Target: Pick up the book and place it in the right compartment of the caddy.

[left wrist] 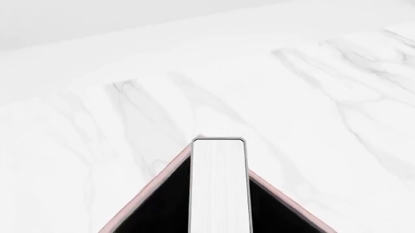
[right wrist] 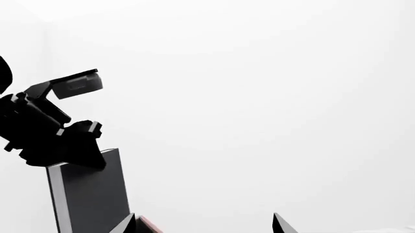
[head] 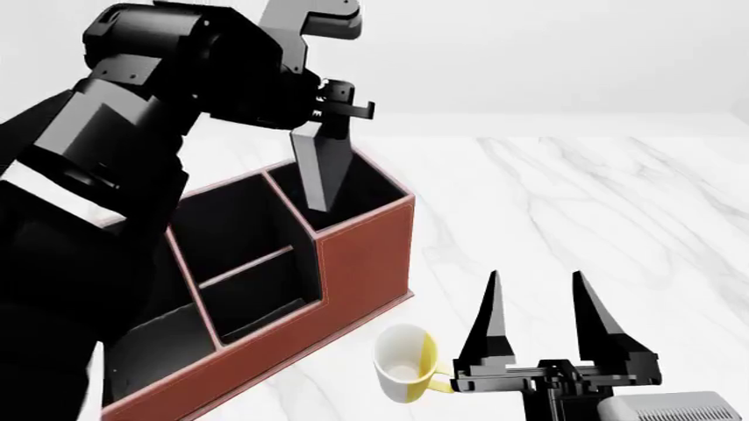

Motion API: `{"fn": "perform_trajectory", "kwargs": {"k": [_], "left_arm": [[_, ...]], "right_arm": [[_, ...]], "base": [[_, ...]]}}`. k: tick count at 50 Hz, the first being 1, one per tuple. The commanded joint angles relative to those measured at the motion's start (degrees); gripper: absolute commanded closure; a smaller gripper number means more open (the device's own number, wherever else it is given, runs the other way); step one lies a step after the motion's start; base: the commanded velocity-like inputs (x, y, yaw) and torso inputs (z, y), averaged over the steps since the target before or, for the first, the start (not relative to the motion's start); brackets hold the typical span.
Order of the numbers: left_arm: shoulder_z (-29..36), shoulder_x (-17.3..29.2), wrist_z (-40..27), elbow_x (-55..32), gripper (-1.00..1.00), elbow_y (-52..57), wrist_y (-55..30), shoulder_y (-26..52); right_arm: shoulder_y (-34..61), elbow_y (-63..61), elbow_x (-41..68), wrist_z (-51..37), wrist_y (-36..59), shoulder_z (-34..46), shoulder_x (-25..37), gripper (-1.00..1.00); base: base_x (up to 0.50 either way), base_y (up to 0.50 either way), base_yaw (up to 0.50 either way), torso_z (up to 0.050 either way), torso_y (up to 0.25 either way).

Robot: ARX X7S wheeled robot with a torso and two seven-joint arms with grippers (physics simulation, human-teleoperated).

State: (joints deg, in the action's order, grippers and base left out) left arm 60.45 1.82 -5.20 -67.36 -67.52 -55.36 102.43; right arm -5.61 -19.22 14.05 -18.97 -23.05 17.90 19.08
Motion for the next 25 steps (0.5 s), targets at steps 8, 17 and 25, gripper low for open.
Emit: {"fn": "perform_trajectory", "kwargs": {"k": [8,17,25], "left_arm": [[0.62,-1.66,0.46,0.93,1.0,0.88,1.72,-2.89],[5.3,-1.75,0.29,-1.2,1.0,0.51,3.73,-4.7],[9.84,-1.76,0.04,-4.94,1.0,0.12,5.4,-5.86]], "right_arm": [[0.32,0.64,-0.64,0.94,-0.3,-0.95,-0.69,-1.0],[0.21,0.43,-0.63,0.75,-0.18,-0.8,-0.51,-1.0],[0.12,0.74,-0.74,0.7,-0.52,-0.57,-0.53,-1.0]], "base": [[0.0,0.0,0.0,0.0,0.001],[0.0,0.0,0.0,0.0,0.001],[0.0,0.0,0.0,0.0,0.001]]}}
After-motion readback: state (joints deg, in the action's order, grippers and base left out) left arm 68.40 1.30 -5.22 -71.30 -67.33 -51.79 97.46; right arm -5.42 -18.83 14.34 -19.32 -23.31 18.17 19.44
